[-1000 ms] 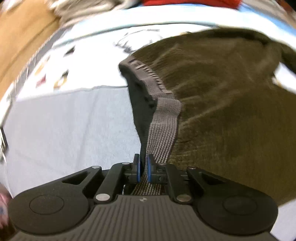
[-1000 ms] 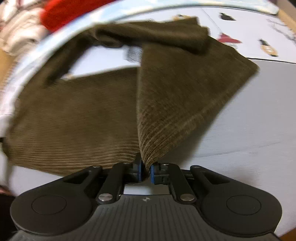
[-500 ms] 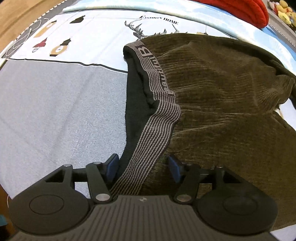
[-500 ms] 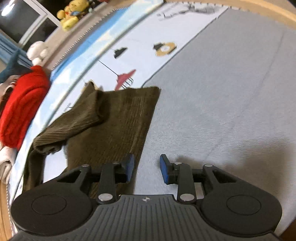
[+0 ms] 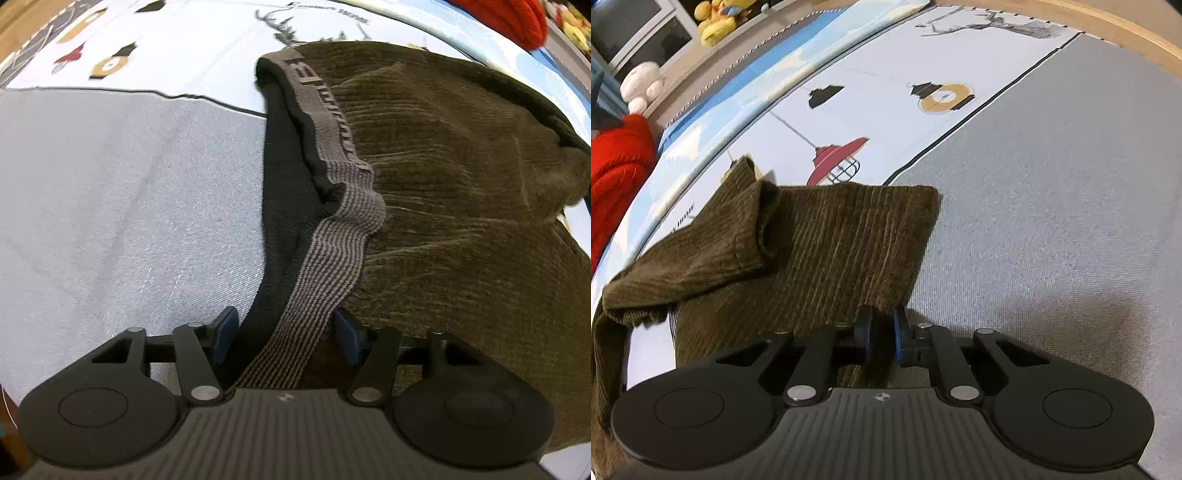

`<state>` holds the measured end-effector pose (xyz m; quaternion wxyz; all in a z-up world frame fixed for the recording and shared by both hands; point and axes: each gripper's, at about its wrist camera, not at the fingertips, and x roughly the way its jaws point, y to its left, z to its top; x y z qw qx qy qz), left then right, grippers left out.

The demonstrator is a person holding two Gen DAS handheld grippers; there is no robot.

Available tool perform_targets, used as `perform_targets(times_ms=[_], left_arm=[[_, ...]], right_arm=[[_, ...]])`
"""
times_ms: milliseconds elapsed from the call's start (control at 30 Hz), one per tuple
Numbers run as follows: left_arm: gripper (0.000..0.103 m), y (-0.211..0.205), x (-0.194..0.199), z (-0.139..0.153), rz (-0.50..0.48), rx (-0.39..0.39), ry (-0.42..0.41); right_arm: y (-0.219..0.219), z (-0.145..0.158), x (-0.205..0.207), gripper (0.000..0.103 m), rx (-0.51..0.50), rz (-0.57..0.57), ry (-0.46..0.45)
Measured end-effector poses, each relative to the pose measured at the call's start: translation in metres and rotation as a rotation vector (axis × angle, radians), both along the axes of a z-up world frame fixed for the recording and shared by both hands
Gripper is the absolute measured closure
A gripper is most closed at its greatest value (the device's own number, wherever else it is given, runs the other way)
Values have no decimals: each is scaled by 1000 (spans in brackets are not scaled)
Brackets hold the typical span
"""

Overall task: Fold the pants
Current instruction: 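Lift the pants and lay one leg over the other with both tools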

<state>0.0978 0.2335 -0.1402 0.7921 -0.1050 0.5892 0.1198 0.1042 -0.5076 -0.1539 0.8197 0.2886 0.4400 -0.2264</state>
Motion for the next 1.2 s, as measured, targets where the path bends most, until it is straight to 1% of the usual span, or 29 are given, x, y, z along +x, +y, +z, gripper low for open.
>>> perform_targets(times_ms=[67,100,133,167,200,267,333,400,467,500,533,567,633,667,700,733,767,800,833,867,967,1000,1033,1067,1100,1133,1200], left_arm=[[59,-5,-1,3,-47,19,-18],[62,-8,-1,5,-64,26,-29],[73,-9,-2,7,-74,37,-40],[82,-9,-3,10,-77,47,-51],[86,-9,-4,12,-73,52,-58],[90,-7,-6,16,-55,45,-70],[91,-8,-9,20,-69,61,-82],[92,-12,-13,22,-100,82,-82],[92,-10,-16,23,-104,92,-77],[92,-8,-18,24,-98,94,-75],[92,-4,-19,24,-90,83,-76],[92,-2,-20,25,-82,68,-77],[91,2,-19,26,-69,35,-86],[89,4,-18,27,-56,20,-93],[87,7,-18,26,-42,4,-97],[78,11,-17,26,-25,-21,-99],[67,14,-17,24,-7,-51,-98],[63,16,-15,22,6,-81,-93],[59,16,-13,20,11,-102,-86],[58,16,-11,18,7,-101,-81],[58,13,-5,11,-16,-57,-56],[58,14,-3,9,-18,-61,-52],[58,15,-1,6,-19,-66,-51],[58,15,1,5,-24,-66,-51],[56,12,3,3,-40,-55,-49],[56,10,4,2,-59,-39,-47],[63,3,5,1,-107,-3,-51]], right_arm=[[-1,14,-4,96,-27,-19,-43],[-3,25,-10,97,-43,-38,-77],[-5,35,-16,103,-66,-60,-100],[-7,44,-25,102,-92,-88,-108],[-10,51,-33,102,-121,-120,-96],[-18,60,-57,102,-196,-204,-26],[-31,61,-81,102,-222,-280,53],[-45,57,-107,102,-215,-340,145],[-58,52,-131,103,-141,-409,183],[-62,52,-140,103,-134,-435,211],[-66,55,-147,103,-171,-462,231],[-71,58,-153,103,-169,-482,201],[-80,58,-157,100,-66,-476,108],[-83,55,-157,100,-26,-465,87],[-87,51,-156,98,4,-462,75],[-90,46,-156,95,24,-473,70],[-95,41,-154,86,40,-485,72],[-98,37,-152,73,53,-496,74],[-101,32,-149,67,65,-503,77],[-104,28,-145,60,67,-501,90],[-102,24,-131,59,2,-448,134],[-100,25,-125,59,-22,-422,143],[-99,25,-122,61,-43,-403,154],[-98,24,-119,72,-59,-394,164],[-101,24,-117,88,-69,-392,169],[-102,24,-117,91,-65,-386,160],[-104,27,-119,94,-62,-385,151]])
